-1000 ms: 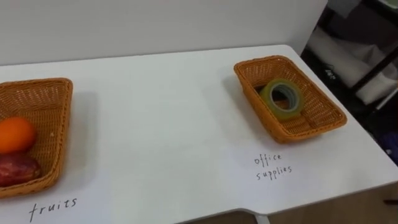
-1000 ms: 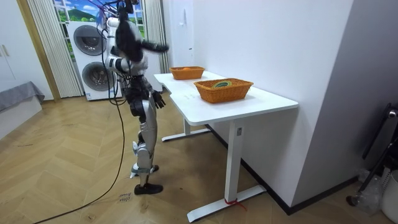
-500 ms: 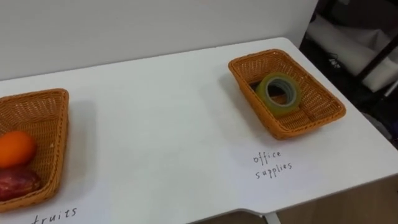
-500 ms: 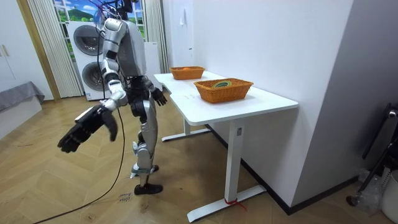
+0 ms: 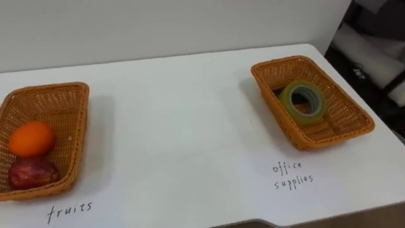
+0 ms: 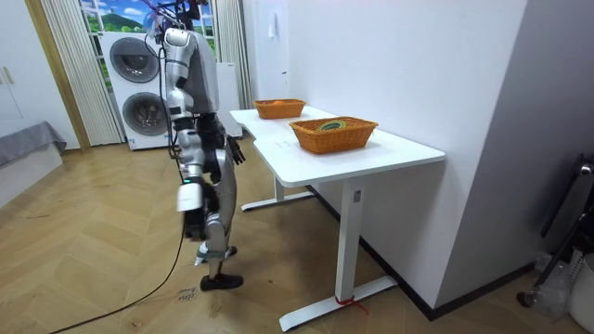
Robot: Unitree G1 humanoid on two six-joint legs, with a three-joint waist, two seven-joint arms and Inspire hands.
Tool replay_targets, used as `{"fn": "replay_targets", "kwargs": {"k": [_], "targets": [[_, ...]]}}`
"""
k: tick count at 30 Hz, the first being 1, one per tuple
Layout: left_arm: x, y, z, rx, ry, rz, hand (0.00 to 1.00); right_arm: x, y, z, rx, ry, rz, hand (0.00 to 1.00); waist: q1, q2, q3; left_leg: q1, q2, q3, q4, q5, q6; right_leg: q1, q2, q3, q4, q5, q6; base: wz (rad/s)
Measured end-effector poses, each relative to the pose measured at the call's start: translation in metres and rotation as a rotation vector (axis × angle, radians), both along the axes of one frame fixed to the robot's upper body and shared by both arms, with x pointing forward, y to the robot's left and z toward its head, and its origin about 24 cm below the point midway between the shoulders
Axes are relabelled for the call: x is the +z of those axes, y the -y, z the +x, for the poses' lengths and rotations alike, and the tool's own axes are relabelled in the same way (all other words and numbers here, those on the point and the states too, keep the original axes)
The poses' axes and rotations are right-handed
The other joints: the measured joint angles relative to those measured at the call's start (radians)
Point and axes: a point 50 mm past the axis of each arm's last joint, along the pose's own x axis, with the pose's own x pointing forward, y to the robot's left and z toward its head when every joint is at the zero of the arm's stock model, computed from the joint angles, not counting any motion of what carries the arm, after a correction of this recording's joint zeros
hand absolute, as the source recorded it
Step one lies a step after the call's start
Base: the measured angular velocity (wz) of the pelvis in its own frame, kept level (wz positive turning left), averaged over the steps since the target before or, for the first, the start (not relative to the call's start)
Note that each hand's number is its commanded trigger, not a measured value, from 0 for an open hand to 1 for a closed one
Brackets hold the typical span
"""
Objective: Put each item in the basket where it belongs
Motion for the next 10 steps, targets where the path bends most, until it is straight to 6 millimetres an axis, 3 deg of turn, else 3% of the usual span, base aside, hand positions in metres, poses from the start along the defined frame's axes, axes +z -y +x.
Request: {"fn": "replay_targets", "kwargs": {"k": [4,10], "targets": [[-0.002,0.003,-0.007,-0.020,-0.039,0.022,0.00,-0.004,-0.017,0.027,0.266,0.012,0.084,0.00,0.036,0.005,0.0013,-0.003,0.002,-0.015,0.003,-0.002,-0.005,0.007,0.004,-0.015,-0.016,0.001,-0.002,0.10],[-0.004,0.002,-0.019,-0.039,-0.101,0.060,0.00,-0.007,-0.026,0.031,0.368,-0.003,0.145,0.00,0.058,-0.002,0.0049,-0.017,0.000,-0.043,0.003,-0.002,-0.005,0.012,0.002,-0.043,-0.018,0.001,-0.002,0.14]]}}
